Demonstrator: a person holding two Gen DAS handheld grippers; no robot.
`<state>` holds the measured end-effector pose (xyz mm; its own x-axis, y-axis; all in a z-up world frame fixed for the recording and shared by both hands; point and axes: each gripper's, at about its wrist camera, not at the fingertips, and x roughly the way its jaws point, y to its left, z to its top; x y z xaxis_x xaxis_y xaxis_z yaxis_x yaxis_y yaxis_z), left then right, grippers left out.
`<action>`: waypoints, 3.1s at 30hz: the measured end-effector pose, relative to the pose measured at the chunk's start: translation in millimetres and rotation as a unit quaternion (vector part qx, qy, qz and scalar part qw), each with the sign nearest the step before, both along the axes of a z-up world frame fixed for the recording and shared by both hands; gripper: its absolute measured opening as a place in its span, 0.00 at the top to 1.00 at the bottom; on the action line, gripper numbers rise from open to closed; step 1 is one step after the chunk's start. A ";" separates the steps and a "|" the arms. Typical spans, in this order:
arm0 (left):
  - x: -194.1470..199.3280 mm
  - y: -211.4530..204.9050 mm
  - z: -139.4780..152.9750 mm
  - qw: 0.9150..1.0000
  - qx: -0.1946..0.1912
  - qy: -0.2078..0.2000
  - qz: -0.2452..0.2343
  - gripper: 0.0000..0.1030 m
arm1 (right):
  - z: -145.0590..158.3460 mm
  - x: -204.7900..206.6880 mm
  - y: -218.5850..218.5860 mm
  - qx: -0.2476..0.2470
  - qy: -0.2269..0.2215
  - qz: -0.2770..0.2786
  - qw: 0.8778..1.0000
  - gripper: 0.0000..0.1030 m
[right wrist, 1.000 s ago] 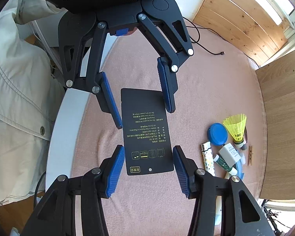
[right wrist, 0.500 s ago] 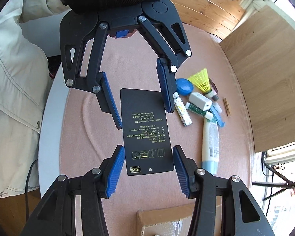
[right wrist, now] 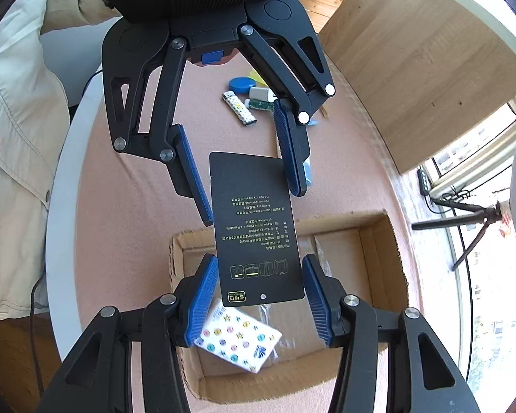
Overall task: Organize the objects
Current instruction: 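Carry the grey card into the cardboard box and release it, then move the right tool back to the patterned lighter, then grasp the patterned lighter with the right gripper and lift it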
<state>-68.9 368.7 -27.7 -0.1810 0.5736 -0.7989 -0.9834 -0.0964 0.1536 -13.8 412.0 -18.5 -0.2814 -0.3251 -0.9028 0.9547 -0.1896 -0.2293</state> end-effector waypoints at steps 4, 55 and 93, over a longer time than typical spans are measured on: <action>-2.1 36.9 -1.4 1.000 -0.004 0.005 -0.010 0.44 | 0.3 -4.2 34.1 -0.005 0.005 -0.012 1.000 0.55; 85.4 -426.7 -85.8 0.792 0.061 -0.014 0.608 0.07 | -108.7 -24.7 -243.2 -0.044 -0.025 -0.234 0.971 0.21; 129.9 -337.5 -133.0 0.955 0.047 -0.093 0.278 0.32 | -123.0 92.9 -261.2 0.014 -0.142 0.090 0.986 0.79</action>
<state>61.0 31.2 -160.6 -0.3387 0.5001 -0.7970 -0.7852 -0.6170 -0.0534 79.0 150.8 -141.5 0.0433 -0.3214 -0.9459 0.9988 -0.0088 0.0487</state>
